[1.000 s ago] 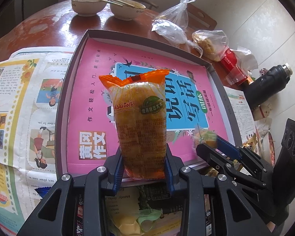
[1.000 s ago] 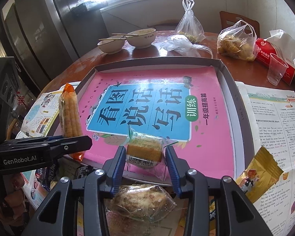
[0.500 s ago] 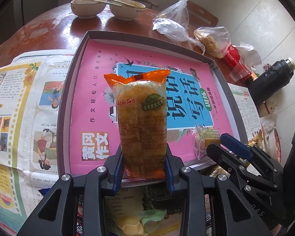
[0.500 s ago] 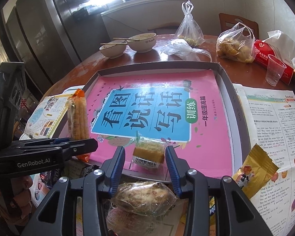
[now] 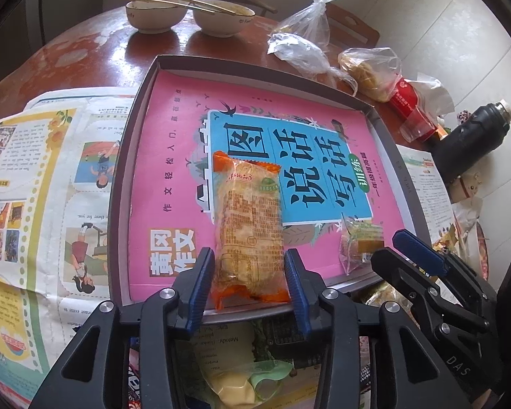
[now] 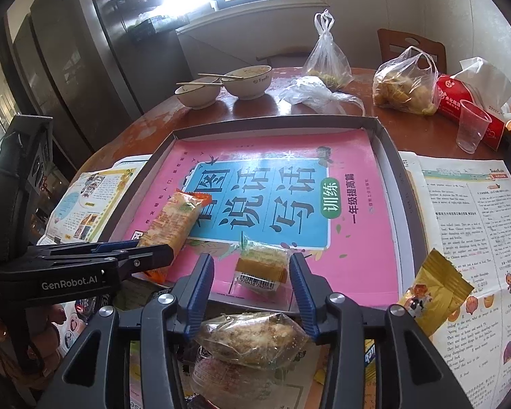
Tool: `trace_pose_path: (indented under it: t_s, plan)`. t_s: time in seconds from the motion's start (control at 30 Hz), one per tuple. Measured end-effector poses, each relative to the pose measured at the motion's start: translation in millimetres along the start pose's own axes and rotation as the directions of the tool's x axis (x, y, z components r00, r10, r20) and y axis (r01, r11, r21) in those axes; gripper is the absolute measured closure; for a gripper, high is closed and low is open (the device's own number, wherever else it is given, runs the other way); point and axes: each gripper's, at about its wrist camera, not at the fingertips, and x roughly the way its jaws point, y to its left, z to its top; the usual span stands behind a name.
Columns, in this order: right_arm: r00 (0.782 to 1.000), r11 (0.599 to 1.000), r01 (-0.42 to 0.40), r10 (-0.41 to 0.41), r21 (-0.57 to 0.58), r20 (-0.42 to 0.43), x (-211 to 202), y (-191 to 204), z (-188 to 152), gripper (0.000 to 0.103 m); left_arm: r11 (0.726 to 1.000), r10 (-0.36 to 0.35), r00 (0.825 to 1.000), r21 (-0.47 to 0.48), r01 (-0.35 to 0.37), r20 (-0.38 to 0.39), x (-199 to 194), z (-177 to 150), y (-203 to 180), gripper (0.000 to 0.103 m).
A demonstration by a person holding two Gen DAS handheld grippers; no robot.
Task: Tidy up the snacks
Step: 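Release the corn bag in the tray with the left gripper while the right releases the packet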
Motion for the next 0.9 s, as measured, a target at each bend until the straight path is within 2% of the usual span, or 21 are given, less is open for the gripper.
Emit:
trace_pose_path:
  t_s: [0.2,0.3,0.43,0.77,0.9]
  plan:
    - [1.0,1.0,0.006,-0.006,0.007,0.011,-4,-2,-2,0.057,1.0,-0.005,1.0,-0.006,0.005,0.017,-6,0,1,0.058]
    - [1.0,1.0,0.009,-0.009,0.011,0.023,-7,-3,-2,0.053,1.0,-0.013,0.999,-0.014,0.013,0.039,-14,0,4,0.058]
    - [0.999,1.0,0.012,-0.013,0.02,0.044,-13,-5,-1,0.052,0.999,-0.016,0.997,-0.027,0.018,0.077,-27,2,8,0.052]
    - [0.997,0.999,0.011,-0.013,0.032,0.078,-23,-8,-4,0.049,0.999,-0.006,0.99,-0.048,0.013,0.138,-50,-1,15,0.05]
    - [0.995,1.0,0.014,-0.017,0.026,0.1,-29,-7,-6,0.047,0.999,0.003,0.986,-0.047,0.005,0.164,-59,-5,17,0.045]
